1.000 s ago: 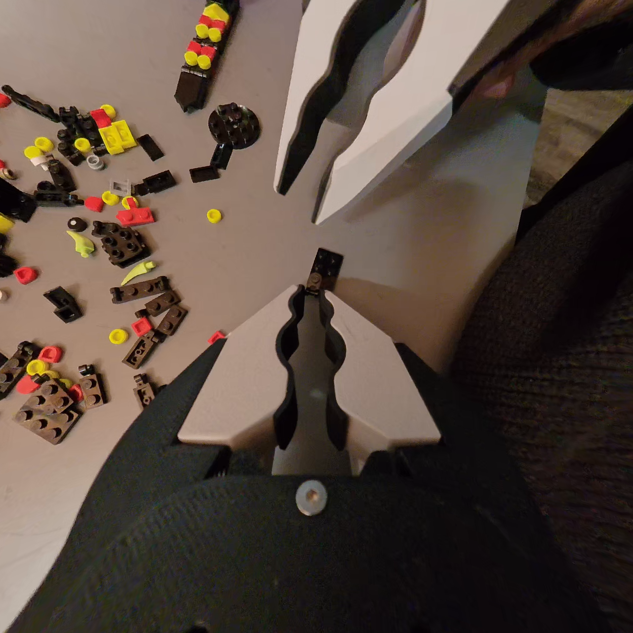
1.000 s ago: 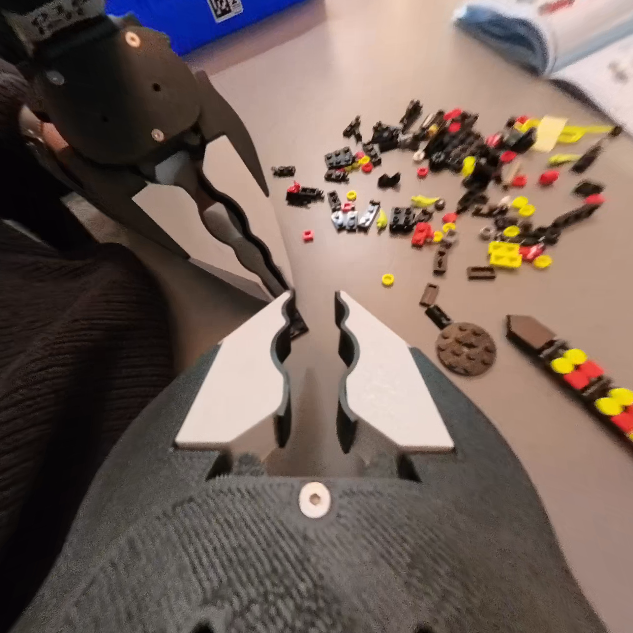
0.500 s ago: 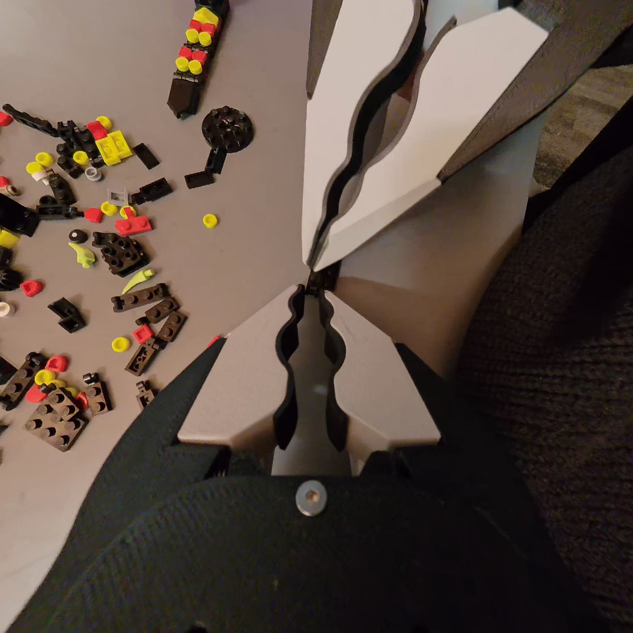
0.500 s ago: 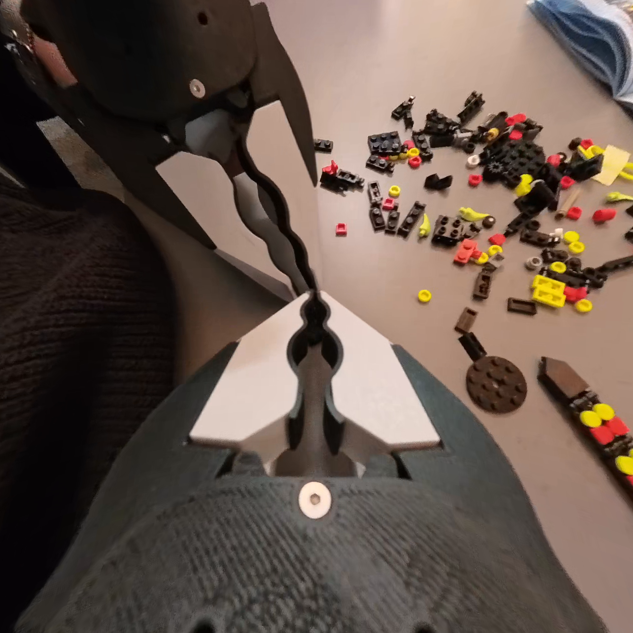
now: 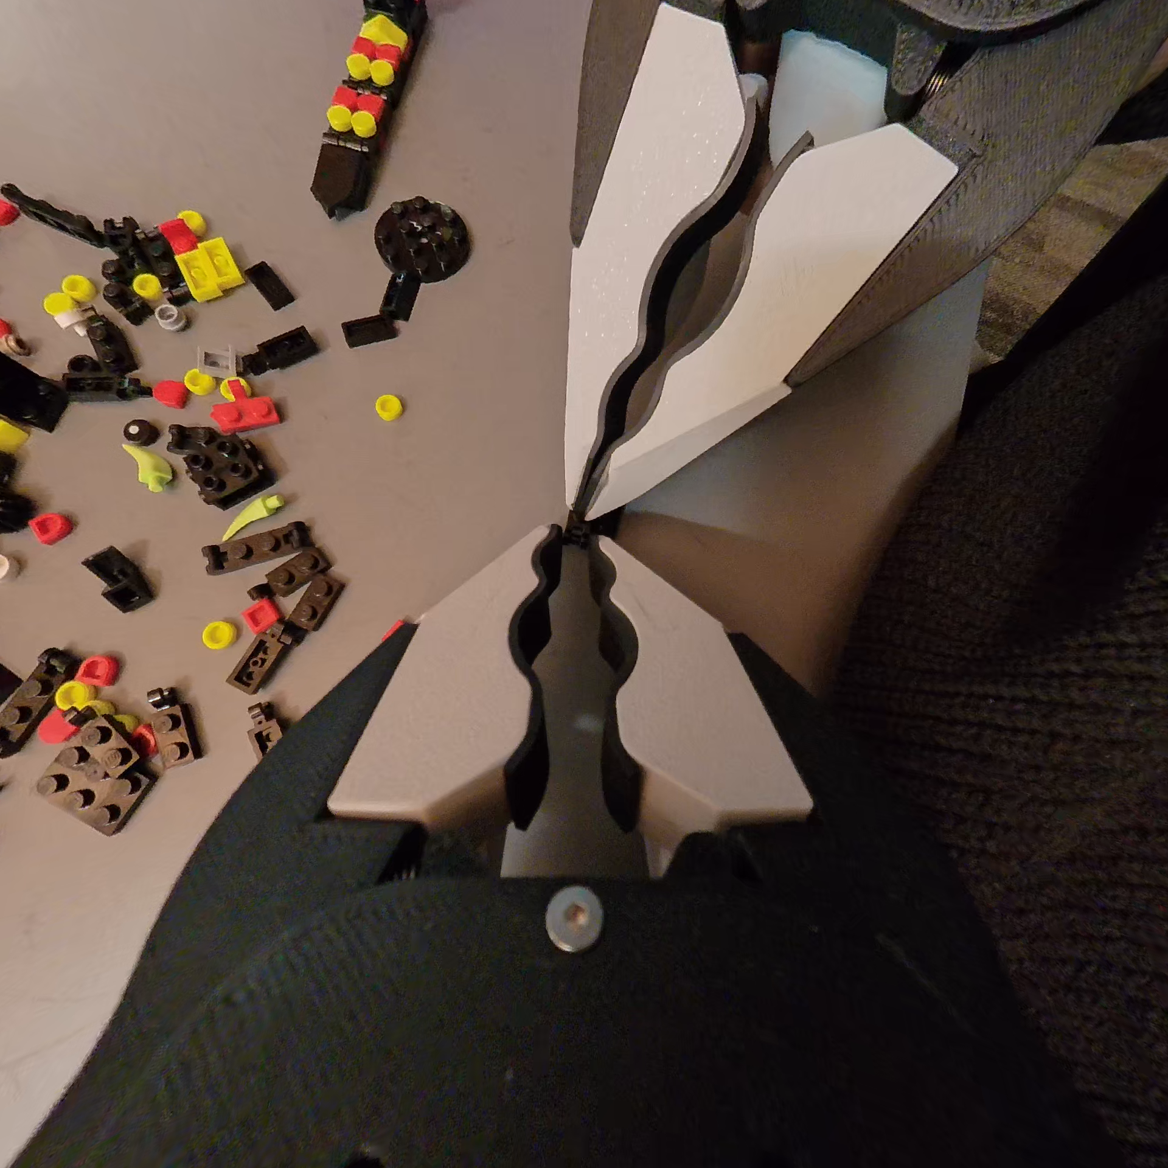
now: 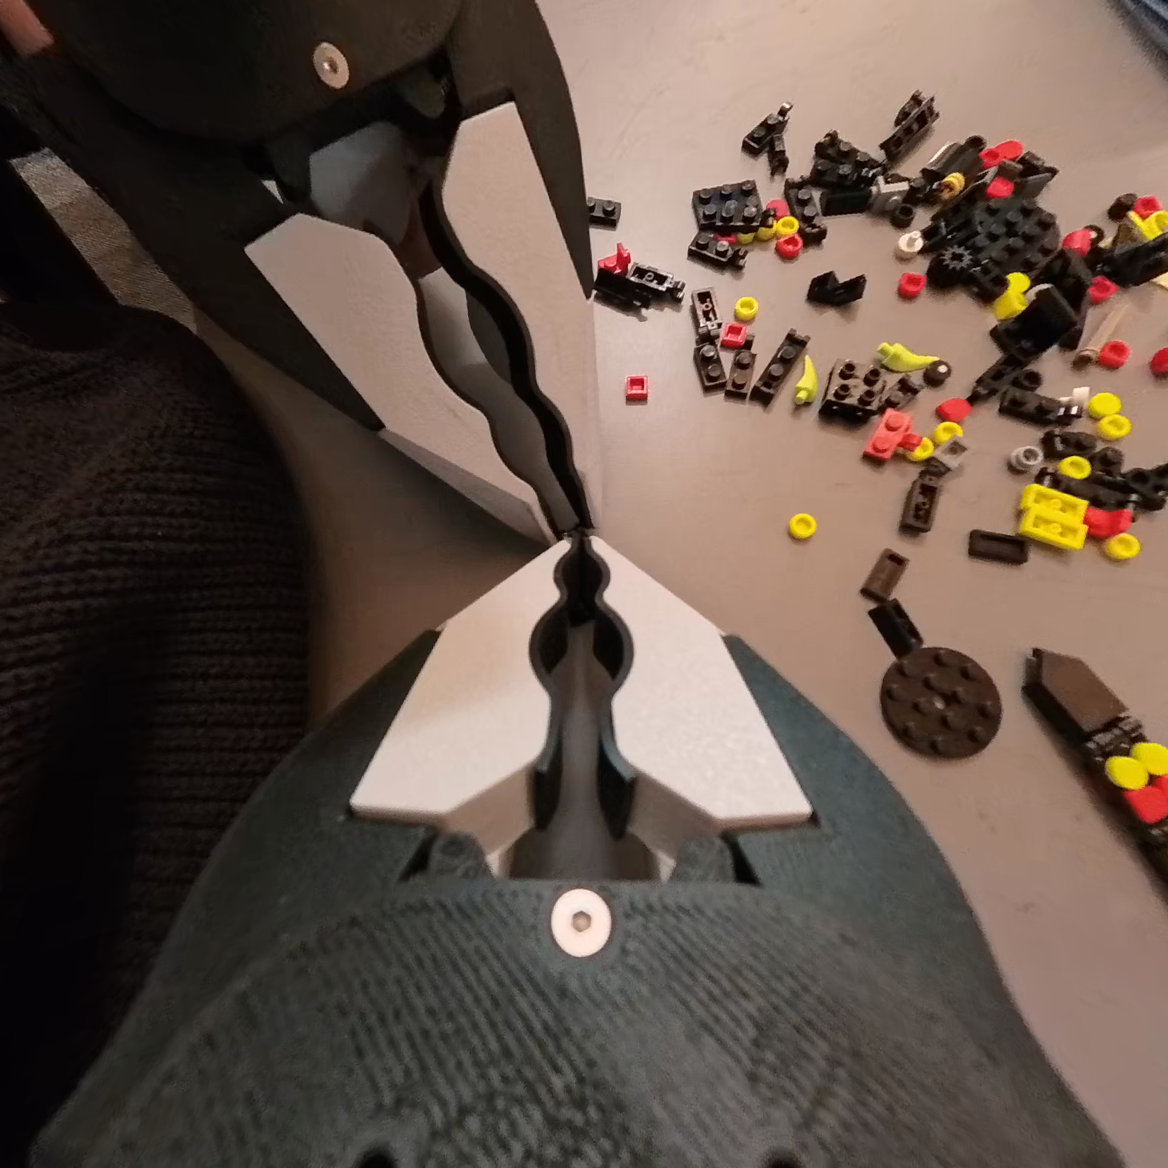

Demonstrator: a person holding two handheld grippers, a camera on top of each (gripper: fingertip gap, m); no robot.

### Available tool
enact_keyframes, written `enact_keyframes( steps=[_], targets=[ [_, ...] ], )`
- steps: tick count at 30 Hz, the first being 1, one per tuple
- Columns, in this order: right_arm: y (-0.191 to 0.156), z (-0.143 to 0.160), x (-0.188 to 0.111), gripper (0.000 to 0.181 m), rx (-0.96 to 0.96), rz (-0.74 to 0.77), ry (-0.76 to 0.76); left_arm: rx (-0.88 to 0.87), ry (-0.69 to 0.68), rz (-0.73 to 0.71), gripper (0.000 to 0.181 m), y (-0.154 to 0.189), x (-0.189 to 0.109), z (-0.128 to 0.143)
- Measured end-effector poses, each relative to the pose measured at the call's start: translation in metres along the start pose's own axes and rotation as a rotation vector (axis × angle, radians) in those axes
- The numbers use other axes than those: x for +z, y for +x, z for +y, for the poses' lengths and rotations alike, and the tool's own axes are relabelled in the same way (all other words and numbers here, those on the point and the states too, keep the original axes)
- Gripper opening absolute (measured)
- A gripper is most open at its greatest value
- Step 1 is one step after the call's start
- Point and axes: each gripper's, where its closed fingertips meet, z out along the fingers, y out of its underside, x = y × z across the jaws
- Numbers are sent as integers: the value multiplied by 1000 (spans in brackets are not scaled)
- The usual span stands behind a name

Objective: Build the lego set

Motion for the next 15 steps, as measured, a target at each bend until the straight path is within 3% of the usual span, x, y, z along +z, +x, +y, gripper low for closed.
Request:
enact_keyframes(
  steps=[15],
  targets=[
    [1, 1, 0, 0, 96, -30, 5, -22, 7, 13, 5, 0, 0, -1]
  ],
)
